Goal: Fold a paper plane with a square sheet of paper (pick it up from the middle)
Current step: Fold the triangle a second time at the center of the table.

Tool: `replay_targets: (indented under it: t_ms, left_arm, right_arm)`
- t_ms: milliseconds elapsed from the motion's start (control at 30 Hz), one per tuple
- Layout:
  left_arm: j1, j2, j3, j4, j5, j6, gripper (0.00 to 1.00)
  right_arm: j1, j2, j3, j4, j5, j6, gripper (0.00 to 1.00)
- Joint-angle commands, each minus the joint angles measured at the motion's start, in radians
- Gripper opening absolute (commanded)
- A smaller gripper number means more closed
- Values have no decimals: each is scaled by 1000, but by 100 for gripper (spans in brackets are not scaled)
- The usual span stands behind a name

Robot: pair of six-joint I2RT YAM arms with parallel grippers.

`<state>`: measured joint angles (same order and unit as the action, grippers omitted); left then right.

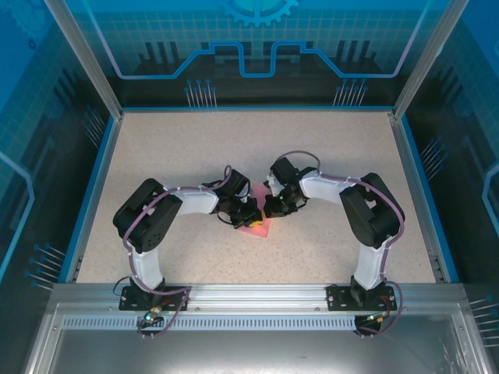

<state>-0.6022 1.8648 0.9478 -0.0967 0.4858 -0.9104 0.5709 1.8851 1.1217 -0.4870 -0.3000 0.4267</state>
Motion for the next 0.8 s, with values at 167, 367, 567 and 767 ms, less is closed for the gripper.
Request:
replay_targets:
  t_ms: [167, 367, 567, 767]
  left_arm:
    - [-10, -53, -7, -43, -71, 19, 7]
    - [8, -115, 11, 16, -108, 53, 9]
    - [23, -58, 35, 6, -97, 57, 9]
    - [24, -25, 38, -19, -131, 62, 9]
  right_arm:
    - [-11, 59, 8, -43, 42, -39, 7]
    - [-19, 87, 0, -64, 58, -65, 5]
    - [-20, 93, -3, -67, 71, -69, 5]
    - [-20, 100, 0, -74, 76, -73, 5]
